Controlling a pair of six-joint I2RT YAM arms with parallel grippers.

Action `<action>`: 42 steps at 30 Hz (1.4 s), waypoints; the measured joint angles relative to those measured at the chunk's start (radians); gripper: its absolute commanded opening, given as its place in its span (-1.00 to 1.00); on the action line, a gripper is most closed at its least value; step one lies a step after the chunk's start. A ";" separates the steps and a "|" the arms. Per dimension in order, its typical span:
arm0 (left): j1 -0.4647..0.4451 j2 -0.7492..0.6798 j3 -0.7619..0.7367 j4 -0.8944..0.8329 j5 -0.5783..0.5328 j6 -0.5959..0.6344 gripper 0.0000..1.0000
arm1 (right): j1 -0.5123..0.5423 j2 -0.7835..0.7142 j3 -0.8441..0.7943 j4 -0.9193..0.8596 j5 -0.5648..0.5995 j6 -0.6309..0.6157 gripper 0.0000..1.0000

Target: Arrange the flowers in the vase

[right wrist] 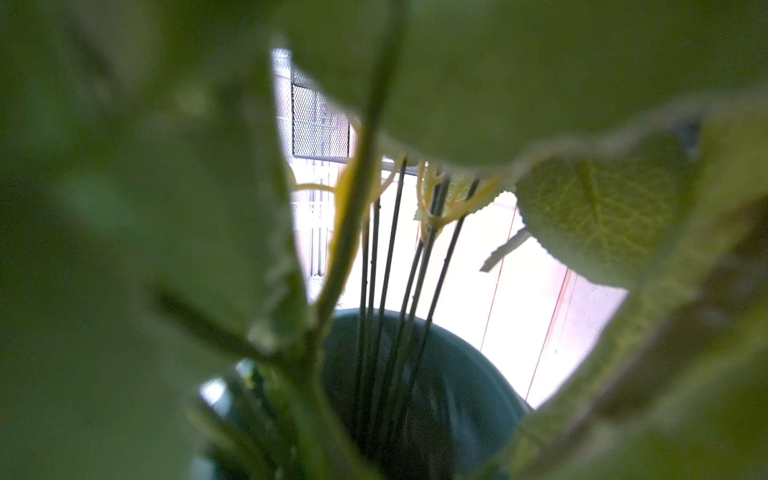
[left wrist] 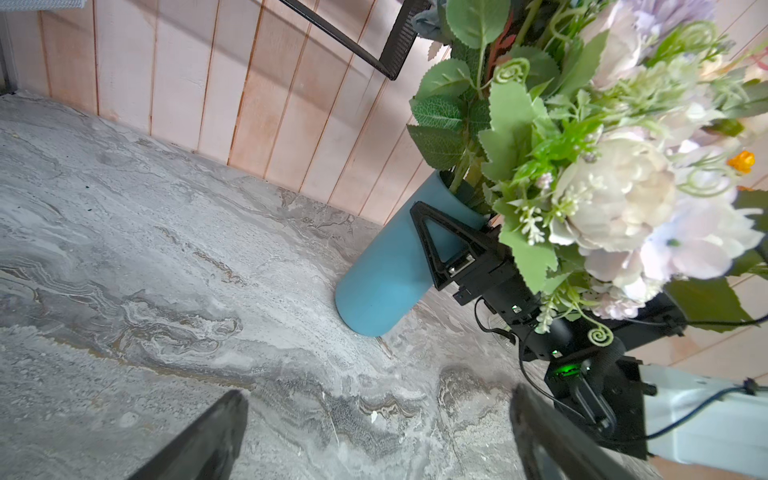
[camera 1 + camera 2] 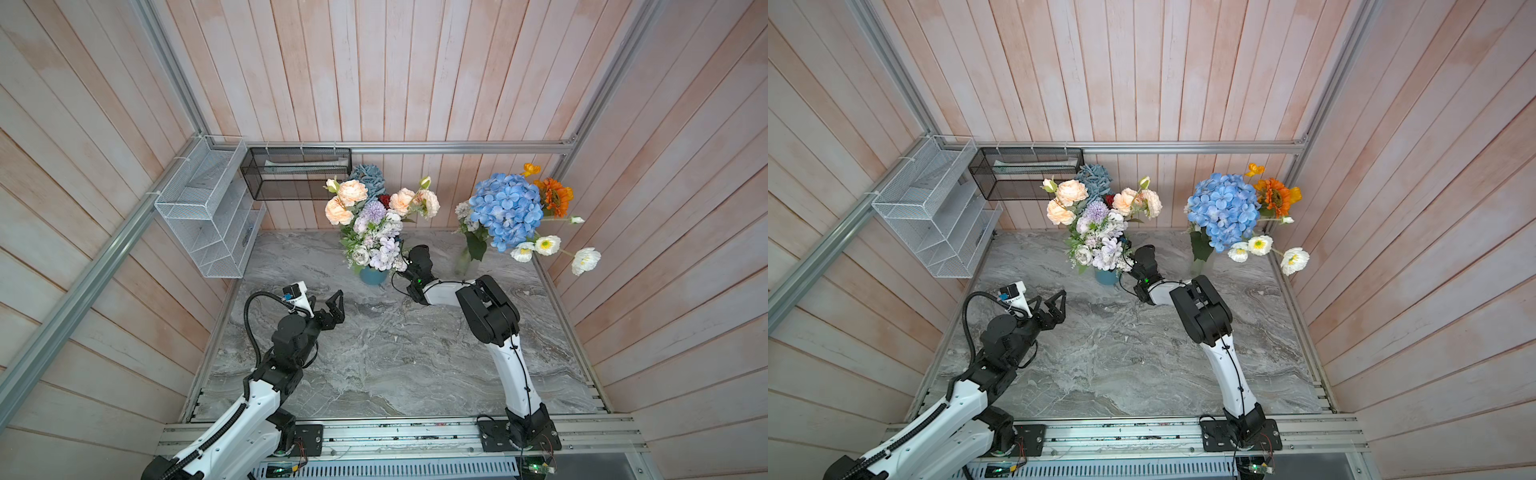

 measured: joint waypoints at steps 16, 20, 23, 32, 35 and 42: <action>0.002 -0.036 0.000 -0.002 0.000 0.000 0.99 | 0.004 -0.056 -0.103 0.154 0.012 0.006 0.96; 0.002 -0.040 0.000 -0.008 0.000 0.000 1.00 | 0.005 -0.093 -0.167 0.166 0.016 0.011 0.96; 0.002 -0.041 0.000 -0.011 0.000 0.000 1.00 | 0.006 -0.119 -0.220 0.175 0.023 0.014 0.96; 0.019 -0.043 0.000 -0.030 -0.002 0.026 1.00 | 0.011 -0.228 -0.475 0.194 0.033 0.045 0.96; 0.043 -0.032 0.001 -0.030 -0.004 0.038 1.00 | 0.012 -0.301 -0.587 0.195 0.046 0.053 0.96; 0.135 0.032 0.025 -0.043 -0.014 0.086 1.00 | 0.011 -0.618 -0.891 0.129 0.129 0.063 0.96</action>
